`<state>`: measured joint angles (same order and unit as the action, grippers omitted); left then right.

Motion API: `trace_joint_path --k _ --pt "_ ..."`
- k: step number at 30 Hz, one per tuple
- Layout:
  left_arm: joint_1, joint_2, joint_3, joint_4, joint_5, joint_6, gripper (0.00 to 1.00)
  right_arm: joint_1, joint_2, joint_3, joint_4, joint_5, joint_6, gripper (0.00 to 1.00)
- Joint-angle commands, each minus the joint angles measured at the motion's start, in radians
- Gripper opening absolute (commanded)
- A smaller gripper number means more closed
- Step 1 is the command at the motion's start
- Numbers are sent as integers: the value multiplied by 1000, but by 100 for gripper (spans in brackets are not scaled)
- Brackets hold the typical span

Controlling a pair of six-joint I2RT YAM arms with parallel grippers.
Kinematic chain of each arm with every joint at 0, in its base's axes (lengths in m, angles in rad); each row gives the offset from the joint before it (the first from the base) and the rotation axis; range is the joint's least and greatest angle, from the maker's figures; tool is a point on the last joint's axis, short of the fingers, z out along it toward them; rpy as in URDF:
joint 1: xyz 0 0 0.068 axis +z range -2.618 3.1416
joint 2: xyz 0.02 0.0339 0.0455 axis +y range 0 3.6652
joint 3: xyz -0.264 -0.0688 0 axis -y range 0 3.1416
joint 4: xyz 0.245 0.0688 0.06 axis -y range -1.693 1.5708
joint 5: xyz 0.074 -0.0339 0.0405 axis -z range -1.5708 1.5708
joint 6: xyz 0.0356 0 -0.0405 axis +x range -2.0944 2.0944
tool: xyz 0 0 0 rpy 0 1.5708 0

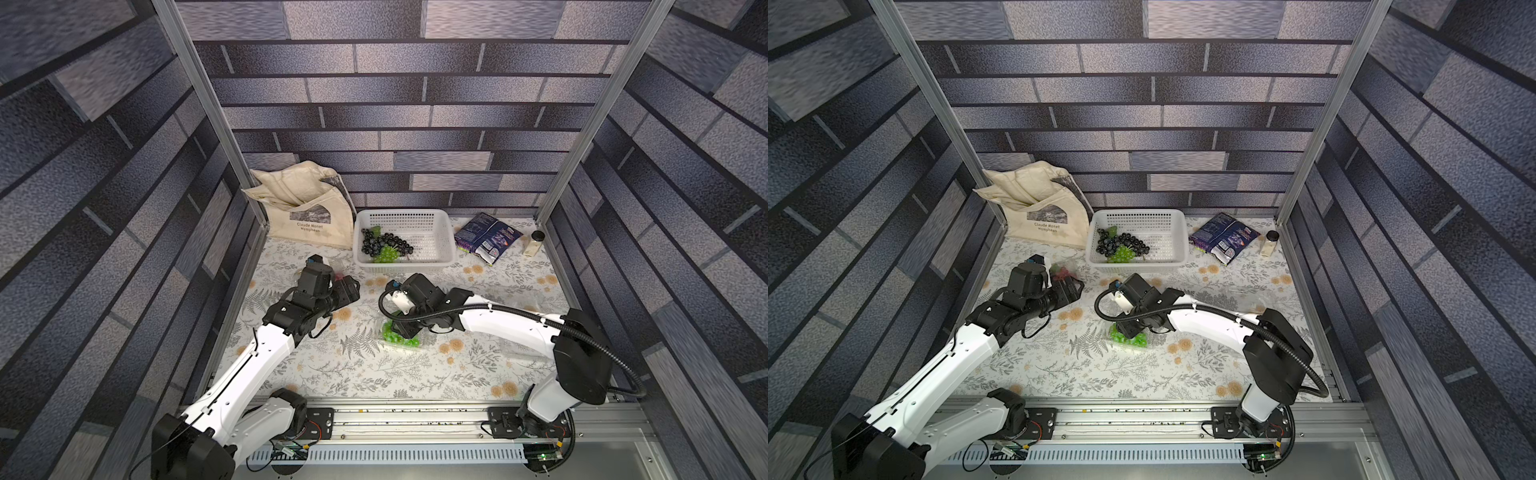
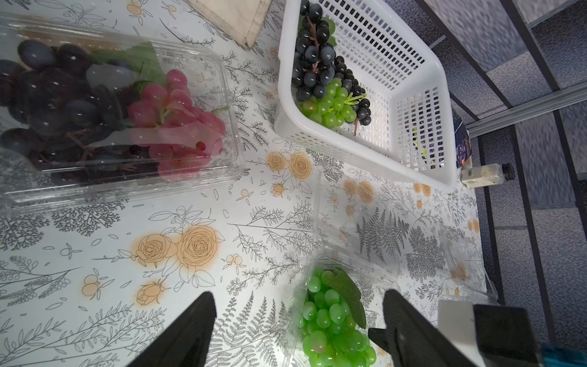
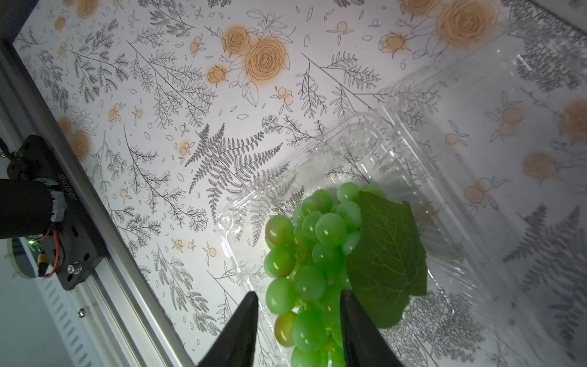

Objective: Pack grapes into containers
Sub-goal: Place the grape into the packing box.

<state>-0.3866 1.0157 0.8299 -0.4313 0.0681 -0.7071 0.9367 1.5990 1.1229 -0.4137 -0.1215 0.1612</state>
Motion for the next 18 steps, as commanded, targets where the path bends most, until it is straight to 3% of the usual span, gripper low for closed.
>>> trace_joint_path --k 1,4,8,11,18 --pt "-2 -20 -11 -8 -19 2 85 7 -59 -2 -8 -1 16 44" --pt "-1 -16 -9 -1 -14 2 85 7 -39 -1 -5 -21 17 43" --pt "-1 -8 -10 5 -10 4 85 7 36 -3 30 -67 39 27" --pt "3 -5 -9 2 -3 7 85 7 77 -27 75 -94 65 23" --pt "8 -8 -8 -3 2 9 85 7 56 -22 72 -71 73 26"
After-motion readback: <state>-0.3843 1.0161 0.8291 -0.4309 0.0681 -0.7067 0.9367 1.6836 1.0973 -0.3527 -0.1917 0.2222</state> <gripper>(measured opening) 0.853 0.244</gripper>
